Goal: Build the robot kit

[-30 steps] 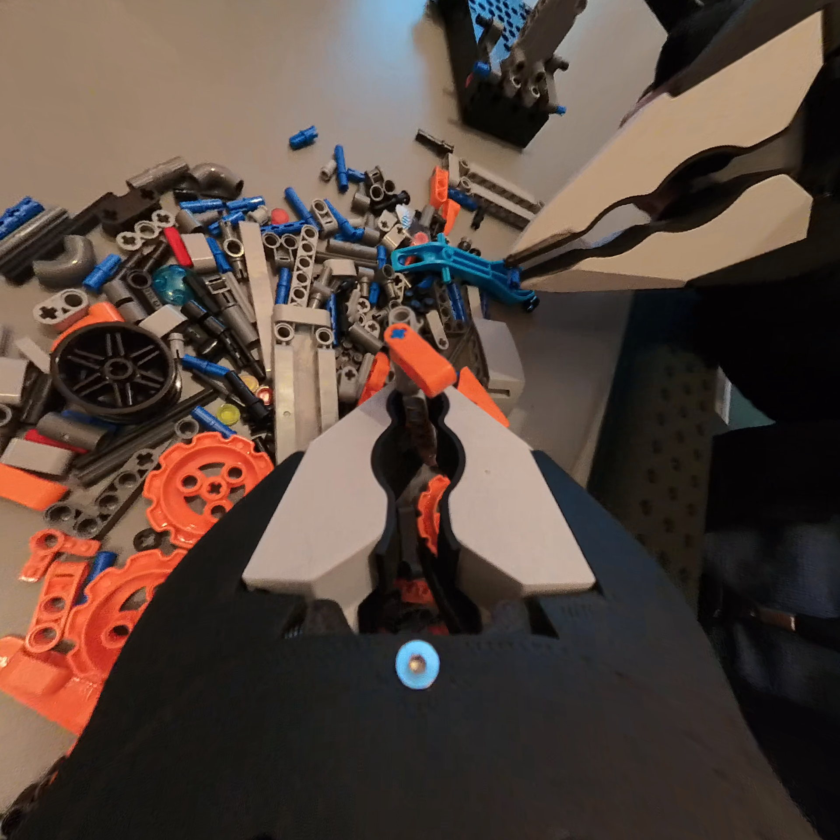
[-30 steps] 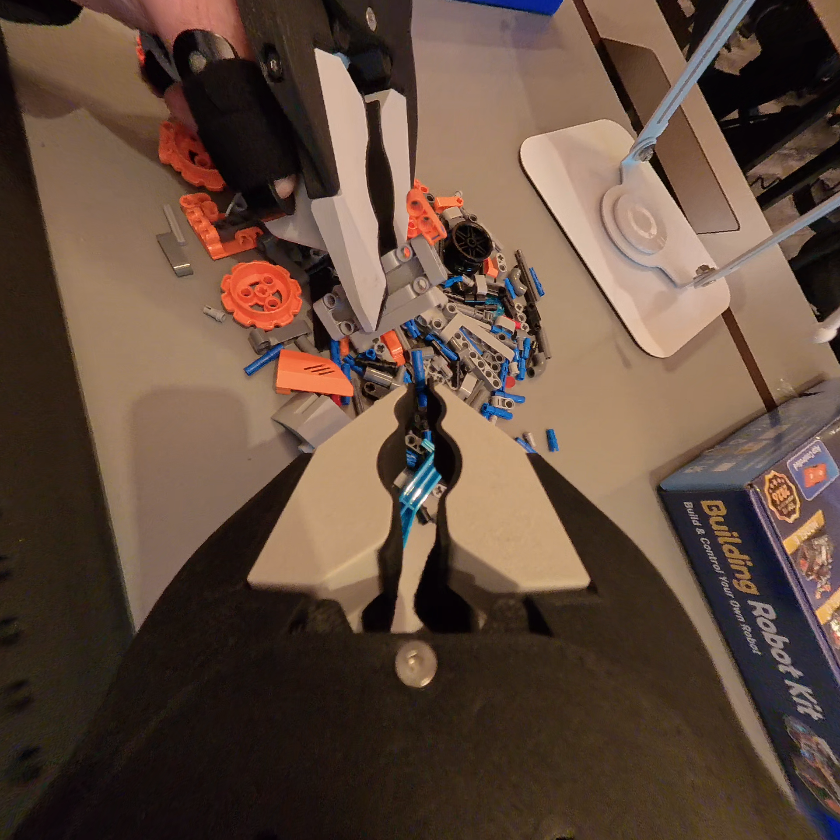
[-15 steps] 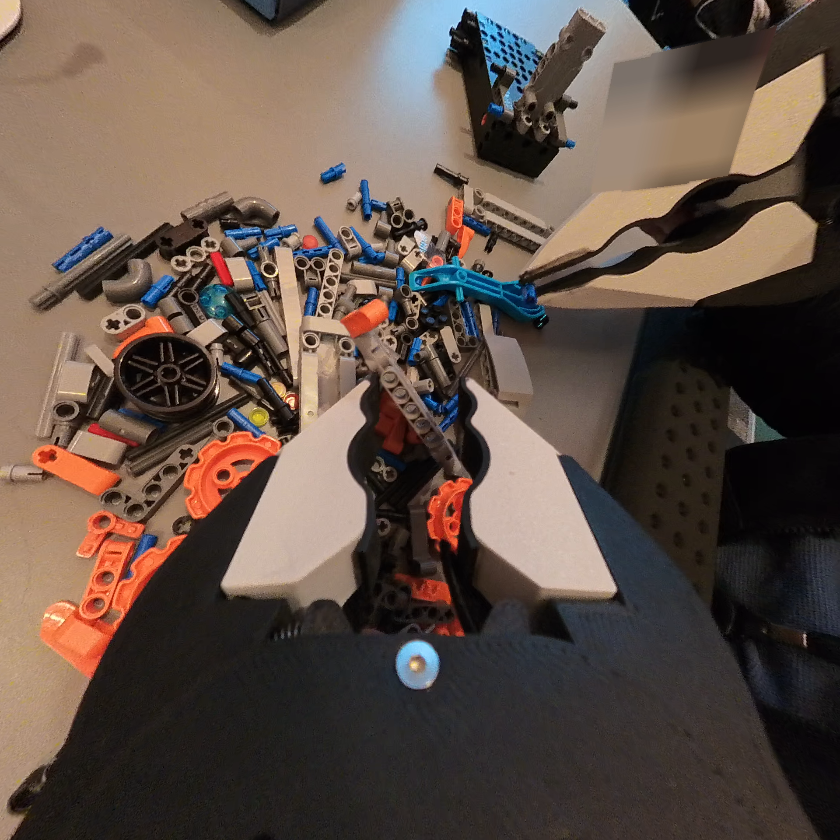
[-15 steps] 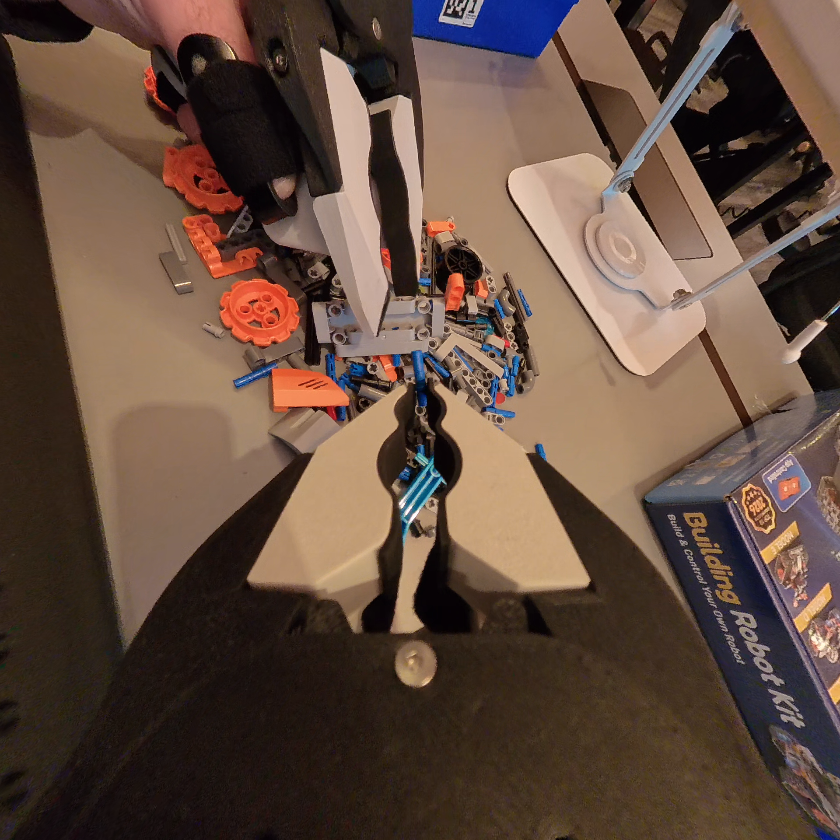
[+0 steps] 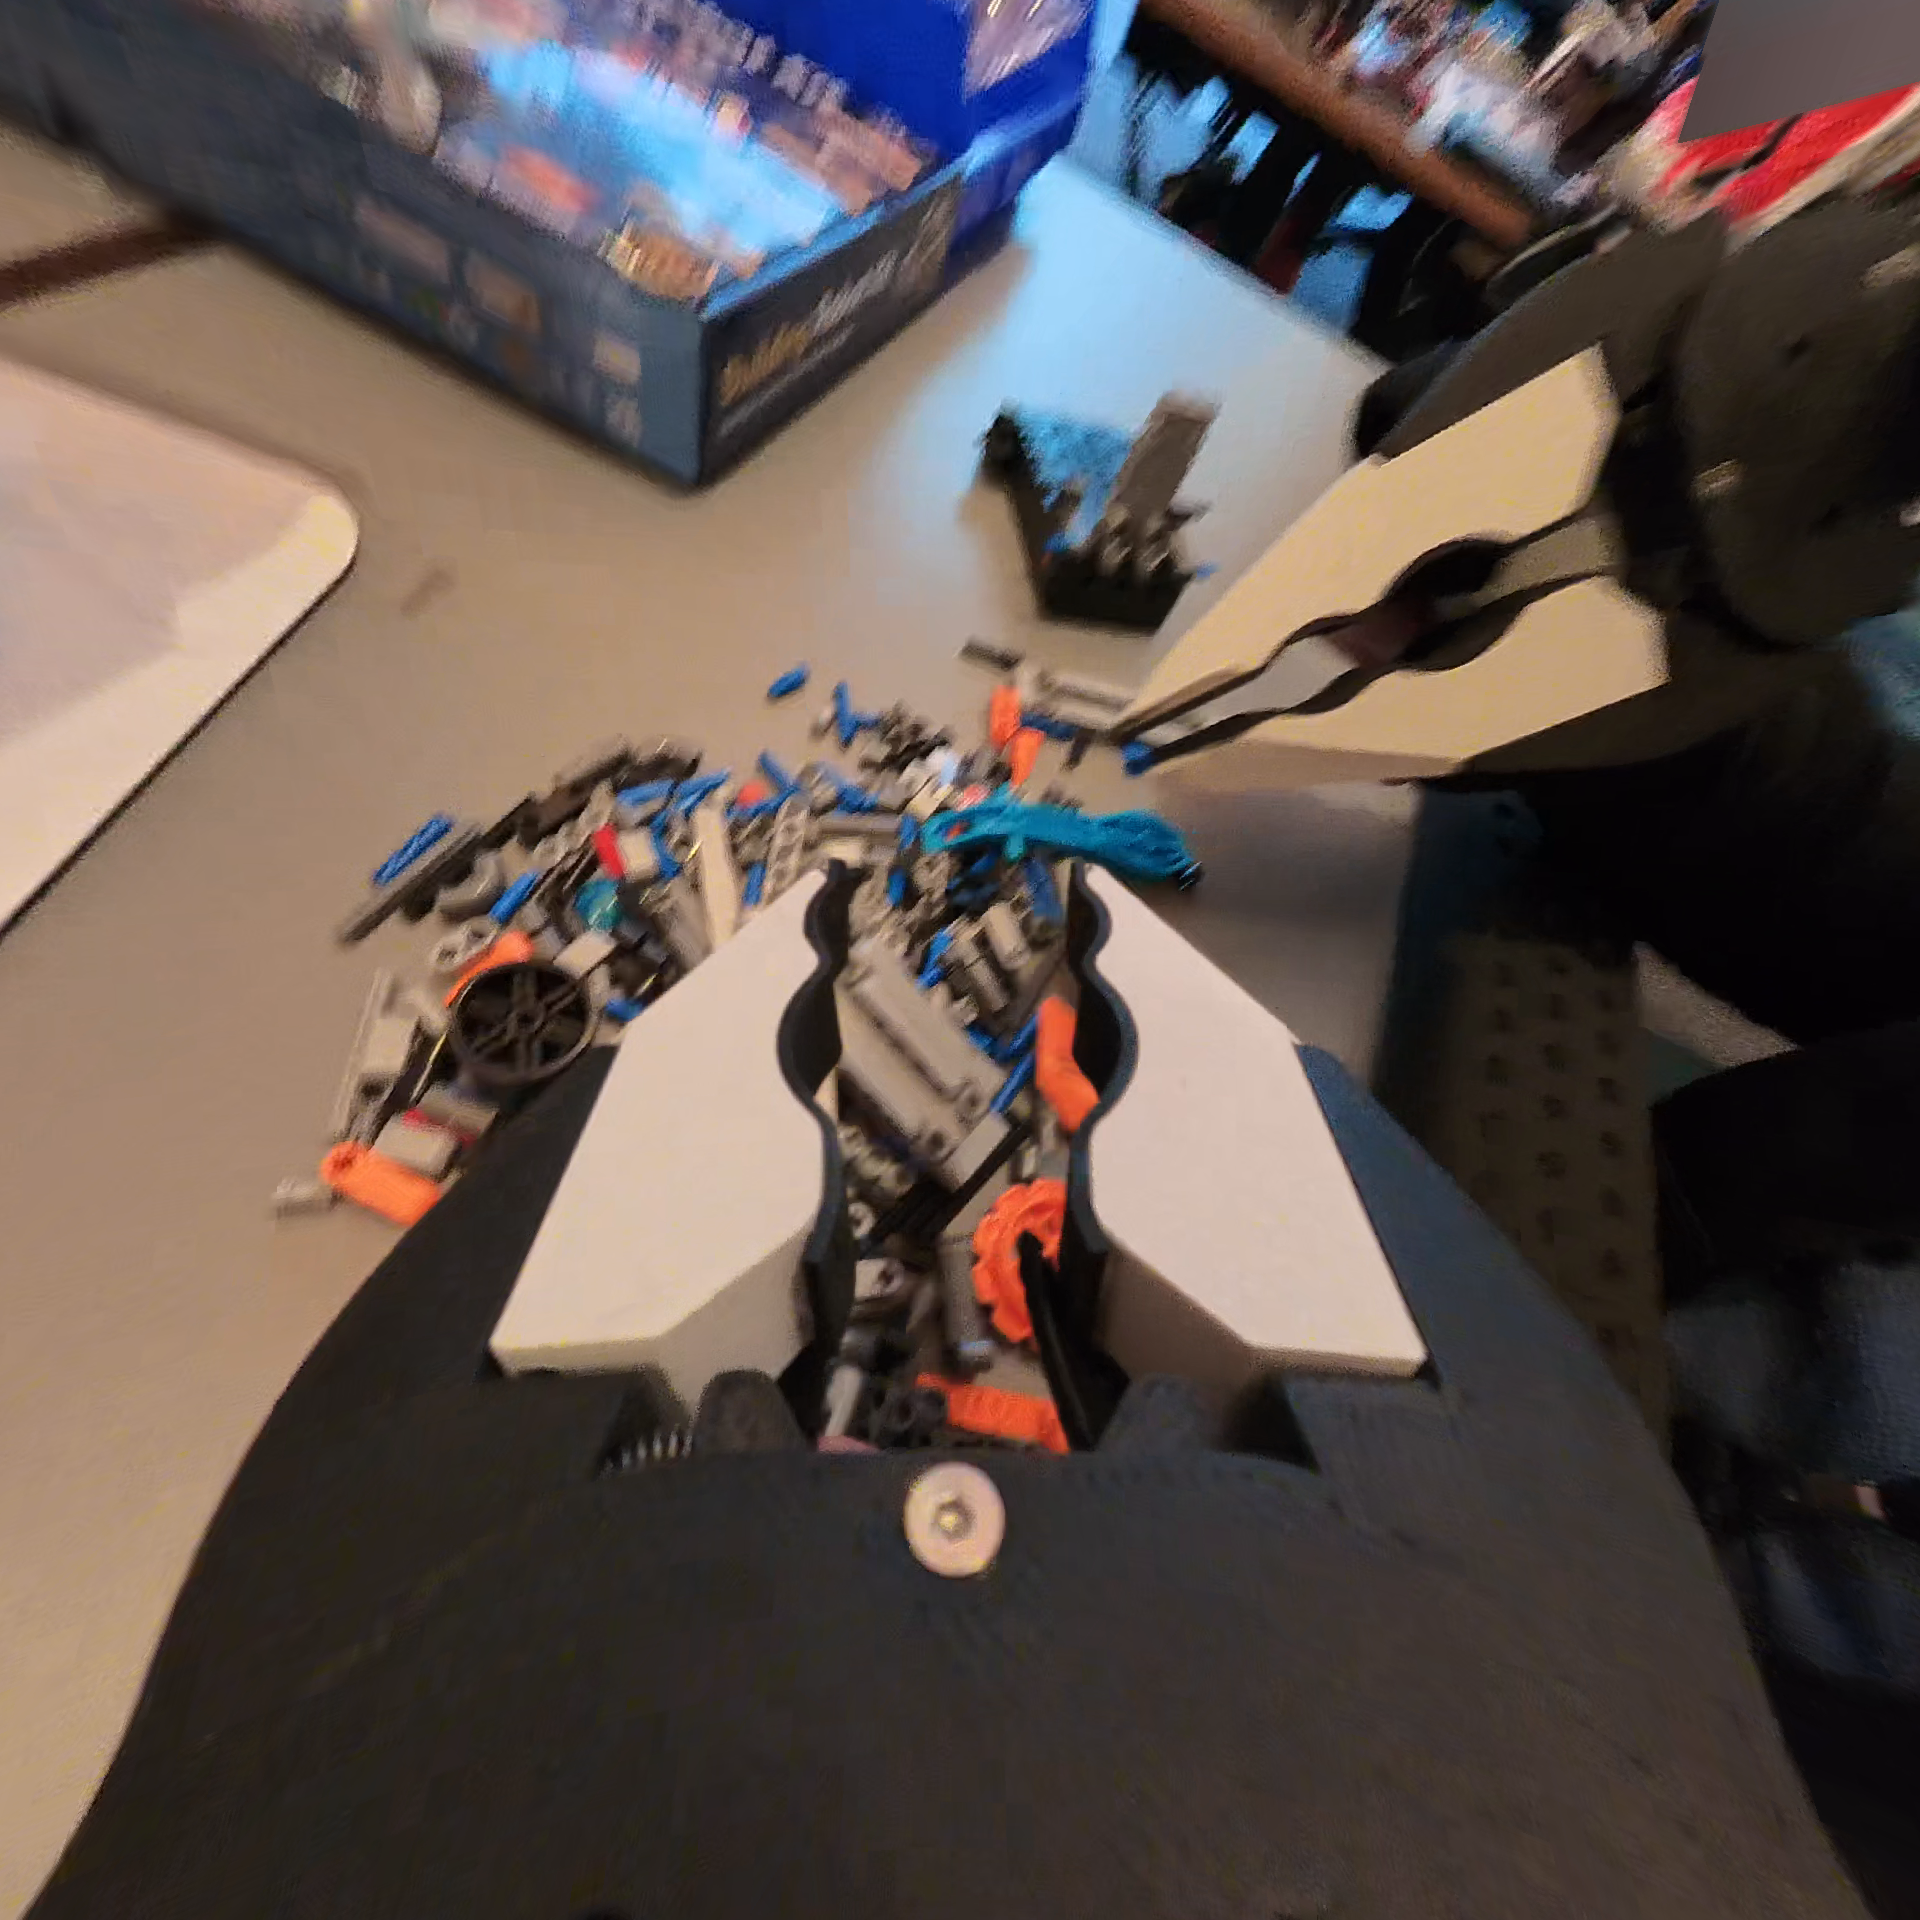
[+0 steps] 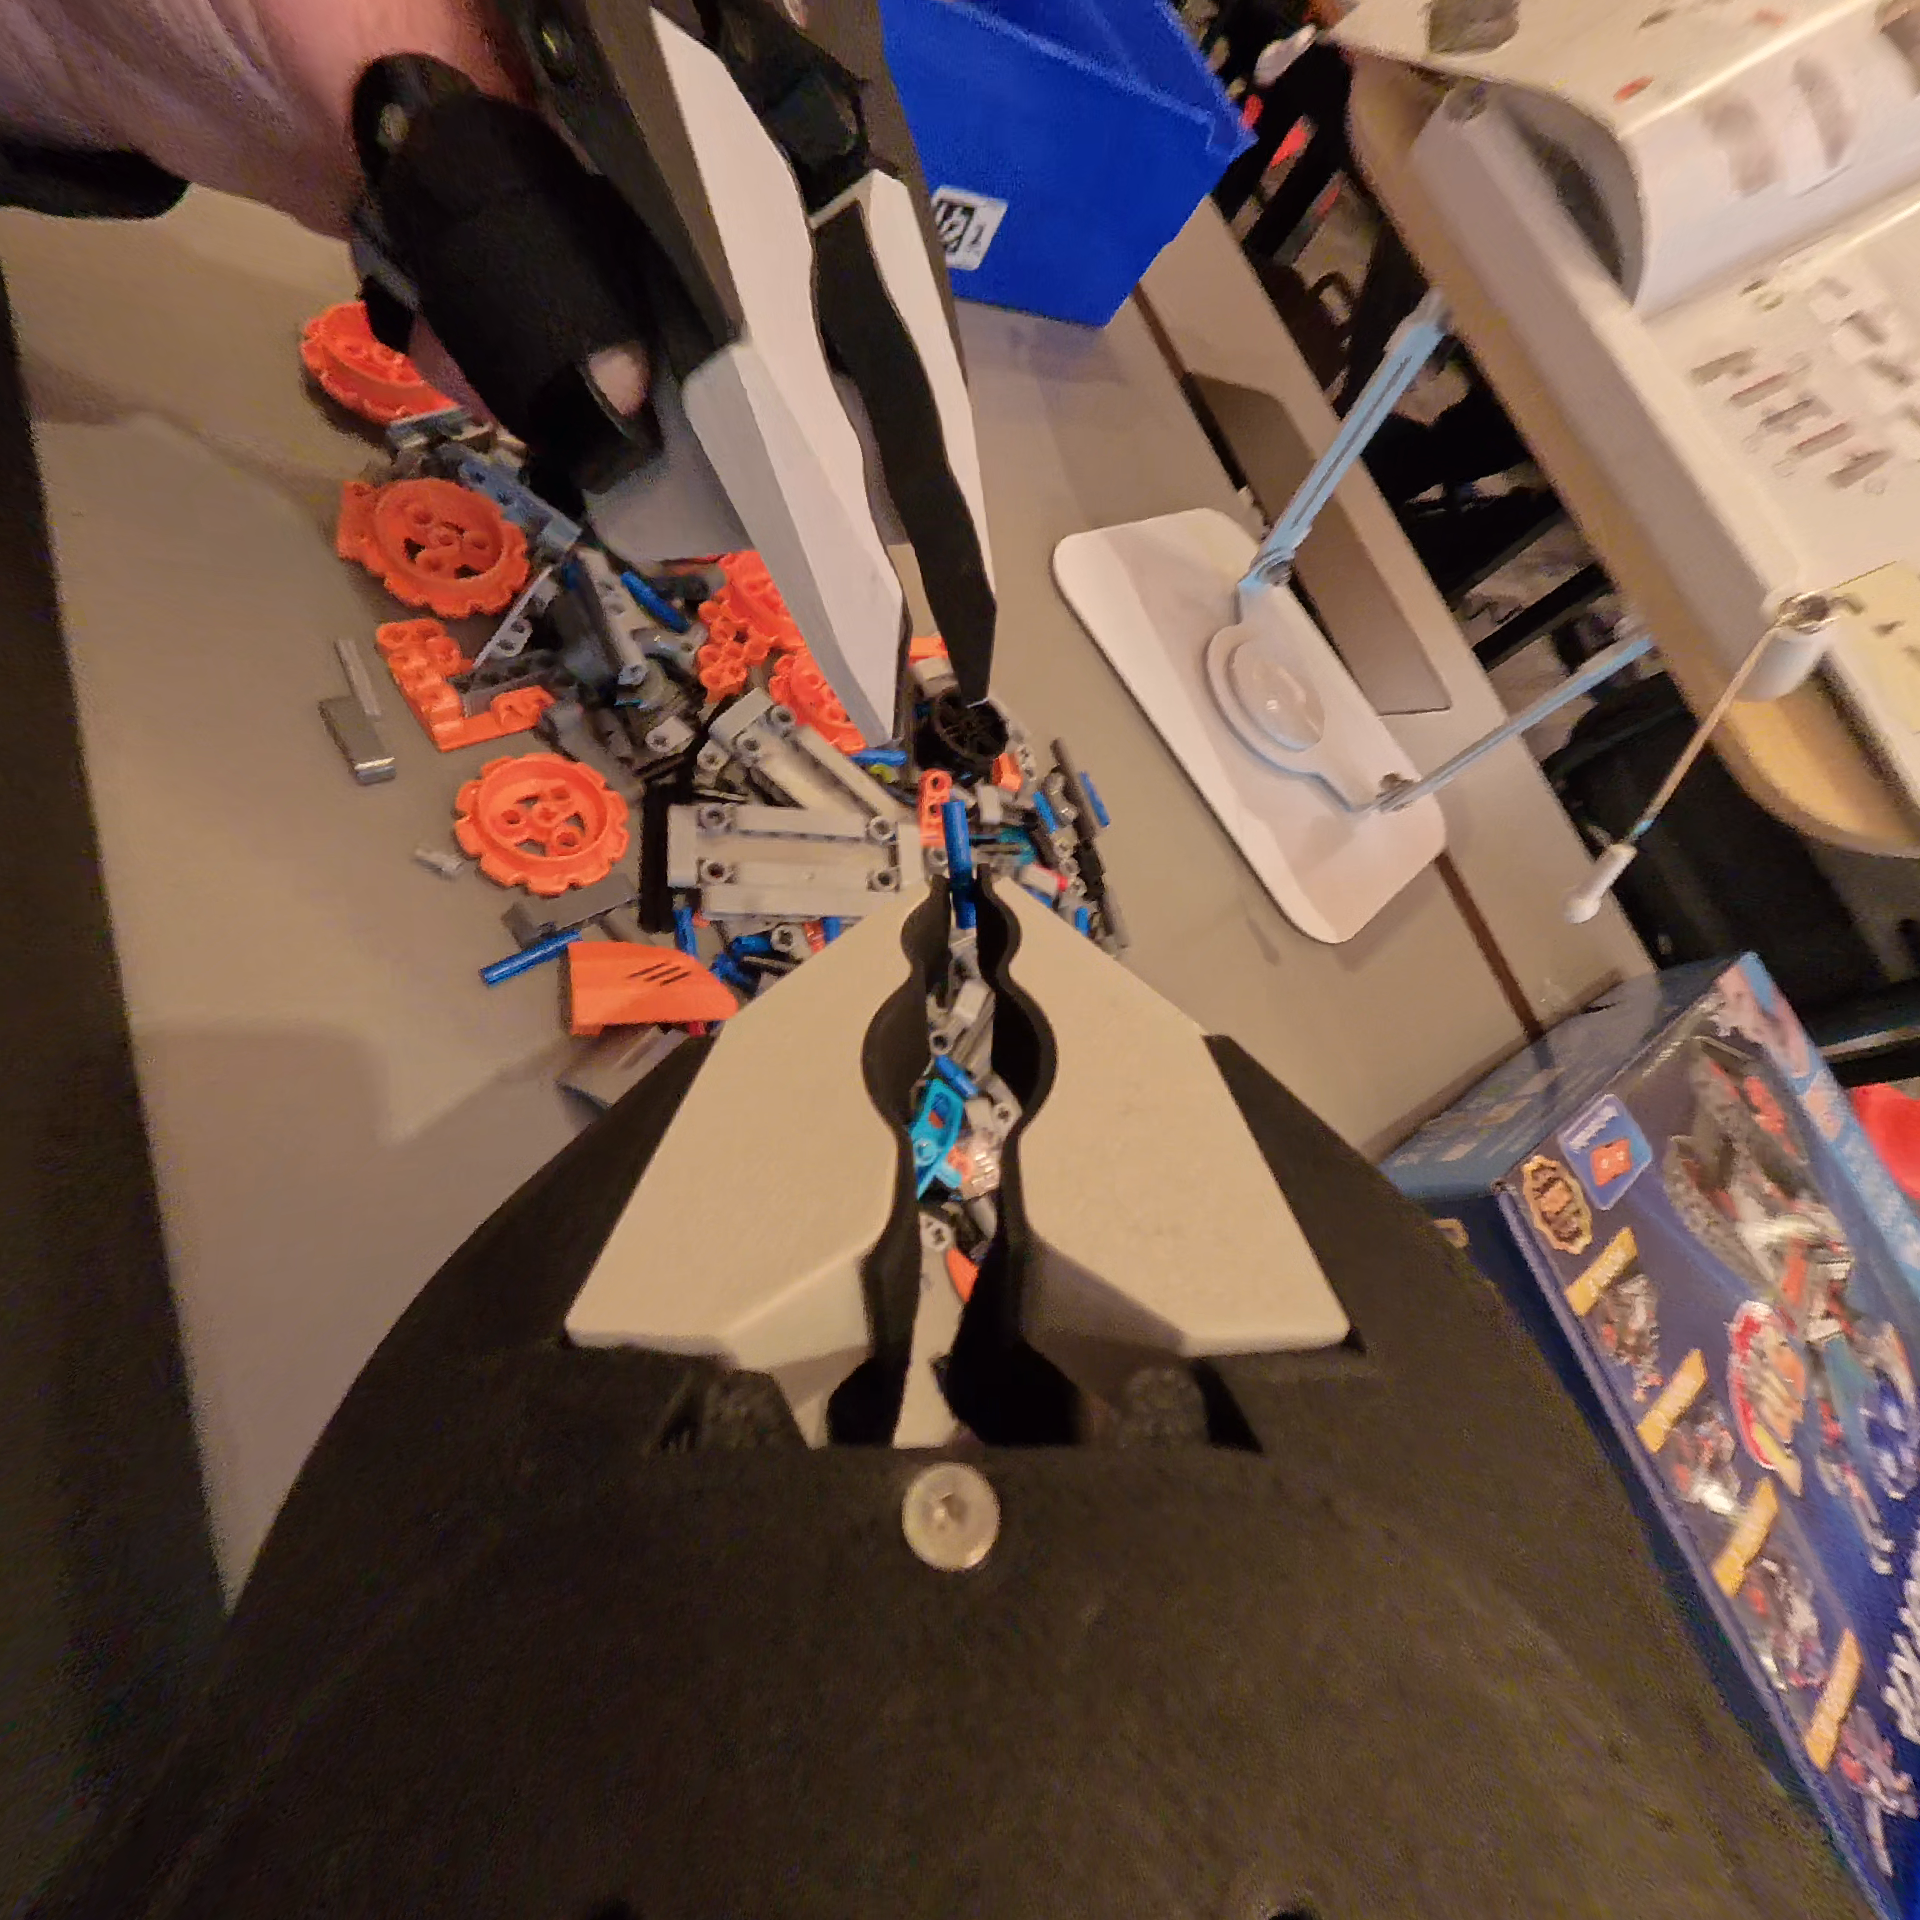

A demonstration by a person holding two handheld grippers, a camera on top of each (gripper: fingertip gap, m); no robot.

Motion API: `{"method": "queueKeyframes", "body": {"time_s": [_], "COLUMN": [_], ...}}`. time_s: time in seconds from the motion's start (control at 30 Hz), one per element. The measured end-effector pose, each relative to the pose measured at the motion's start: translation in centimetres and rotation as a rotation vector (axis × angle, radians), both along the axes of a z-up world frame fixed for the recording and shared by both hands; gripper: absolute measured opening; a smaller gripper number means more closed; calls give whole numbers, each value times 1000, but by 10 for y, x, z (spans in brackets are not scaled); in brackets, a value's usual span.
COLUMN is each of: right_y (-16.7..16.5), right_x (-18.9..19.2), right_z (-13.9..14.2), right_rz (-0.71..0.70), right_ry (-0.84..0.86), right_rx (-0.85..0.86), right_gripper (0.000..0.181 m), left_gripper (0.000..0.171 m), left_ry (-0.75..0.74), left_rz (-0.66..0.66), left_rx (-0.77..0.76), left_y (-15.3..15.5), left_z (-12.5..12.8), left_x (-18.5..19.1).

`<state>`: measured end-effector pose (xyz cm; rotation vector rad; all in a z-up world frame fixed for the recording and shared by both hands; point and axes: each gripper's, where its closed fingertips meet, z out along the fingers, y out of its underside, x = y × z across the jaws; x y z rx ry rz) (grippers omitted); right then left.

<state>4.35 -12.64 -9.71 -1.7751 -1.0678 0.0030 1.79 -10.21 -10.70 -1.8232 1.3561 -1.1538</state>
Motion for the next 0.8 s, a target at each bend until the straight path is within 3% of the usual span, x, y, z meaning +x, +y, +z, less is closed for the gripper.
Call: {"method": "queueKeyframes", "body": {"time_s": [0.2,0.3,0.5,0.67,0.8], "right_y": [-1,-2,-3,-9,-17], "right_x": [-9,-14,-15,-20,-24], "right_z": [21,24,31,43,48], "right_rz": [14,19,16,67,145], "right_ry": [-47,-92,-98,61,164], "right_rx": [148,201,245,217,178], "right_gripper": [3,2,2,7,8], "left_gripper": [23,23,2,2,2], "left_ry": [-233,-252,-241,-322,-385], "left_rz": [-122,-144,-153,-197,-312], "left_rx": [-54,-81,-54,-148,-304], "left_y": [-29,-33,-35,-39,-54], "left_z": [45,45,41,53,62], "left_x": [13,16,17,13,9]}}
